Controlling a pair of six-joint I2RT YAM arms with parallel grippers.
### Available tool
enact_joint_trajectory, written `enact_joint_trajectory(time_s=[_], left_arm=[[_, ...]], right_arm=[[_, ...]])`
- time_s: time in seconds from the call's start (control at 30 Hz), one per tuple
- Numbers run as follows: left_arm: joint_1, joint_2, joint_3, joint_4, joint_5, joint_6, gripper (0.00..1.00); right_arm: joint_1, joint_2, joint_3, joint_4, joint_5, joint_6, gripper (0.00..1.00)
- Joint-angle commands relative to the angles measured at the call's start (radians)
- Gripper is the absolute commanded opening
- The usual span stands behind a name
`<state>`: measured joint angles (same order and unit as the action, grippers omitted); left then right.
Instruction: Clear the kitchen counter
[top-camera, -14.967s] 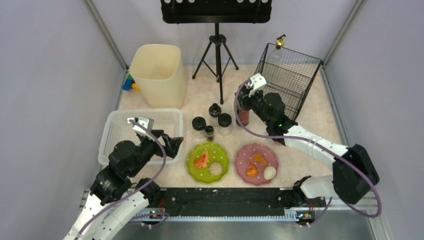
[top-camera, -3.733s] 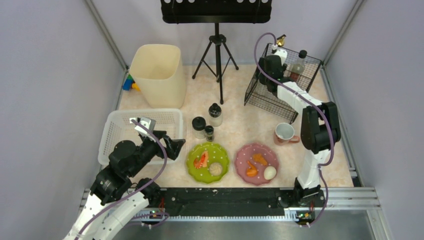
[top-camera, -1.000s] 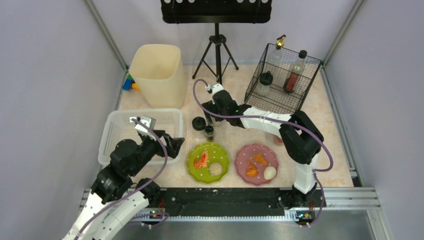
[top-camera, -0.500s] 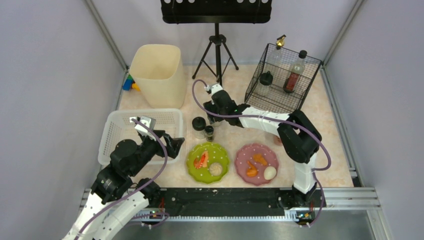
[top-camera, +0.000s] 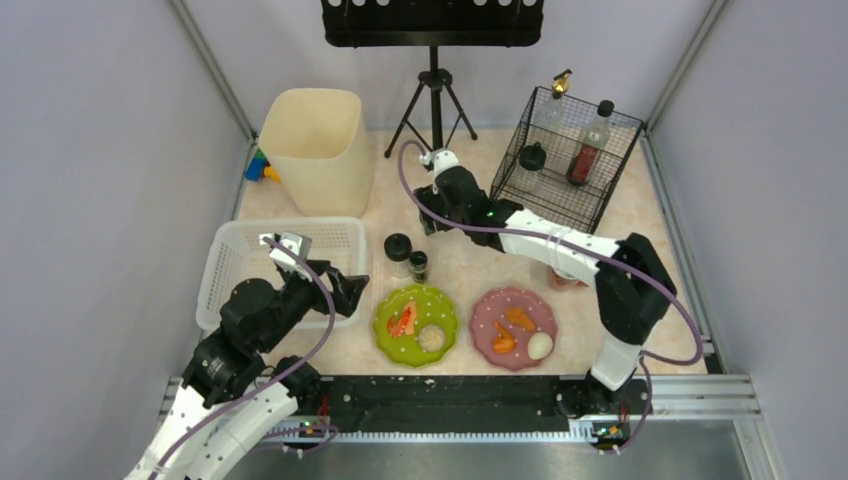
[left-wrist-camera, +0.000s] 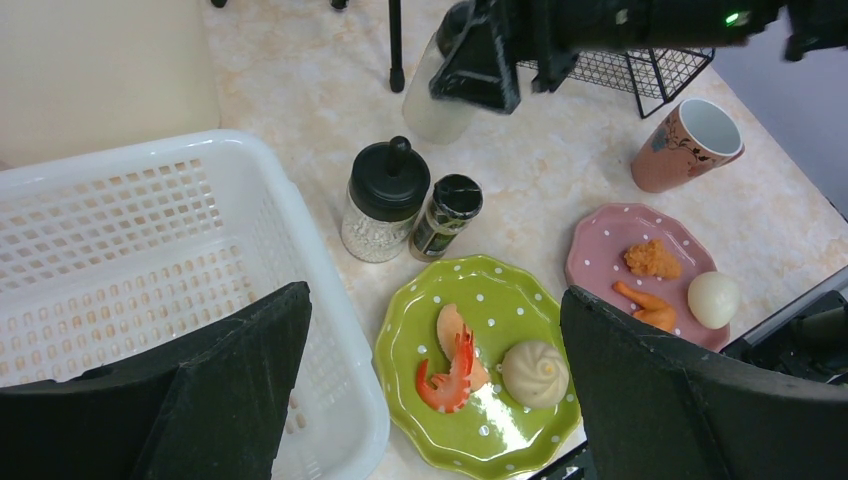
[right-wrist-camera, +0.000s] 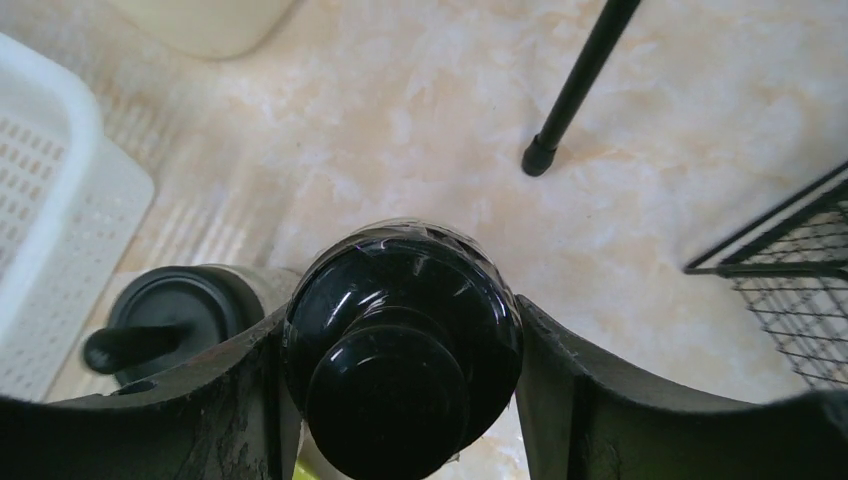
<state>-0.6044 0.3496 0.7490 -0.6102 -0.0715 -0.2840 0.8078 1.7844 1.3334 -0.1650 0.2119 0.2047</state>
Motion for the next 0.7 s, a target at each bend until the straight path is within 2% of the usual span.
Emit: enact_joint_trajectory(time_s=[0.0,0.27,0.67], left_arm=[[0.003,-0.008,-0.001,0.017,0.006,0.01,0.99],[0.002,-0.021,-0.003,0.019,0.019,0.007,0.99],[0.002,-0.005,-0.005,0.021,0.018,0.009,0.99]], right_arm=[[0.007,-0.18,0.082,0.004,0.067,-0.01,0.26],[-0.044,-0.302,0.161,-0.147,0.164,-0.026,0.19],[-0.388,-0.458,0.107,-0.157,0.106,-0.015,0.0]])
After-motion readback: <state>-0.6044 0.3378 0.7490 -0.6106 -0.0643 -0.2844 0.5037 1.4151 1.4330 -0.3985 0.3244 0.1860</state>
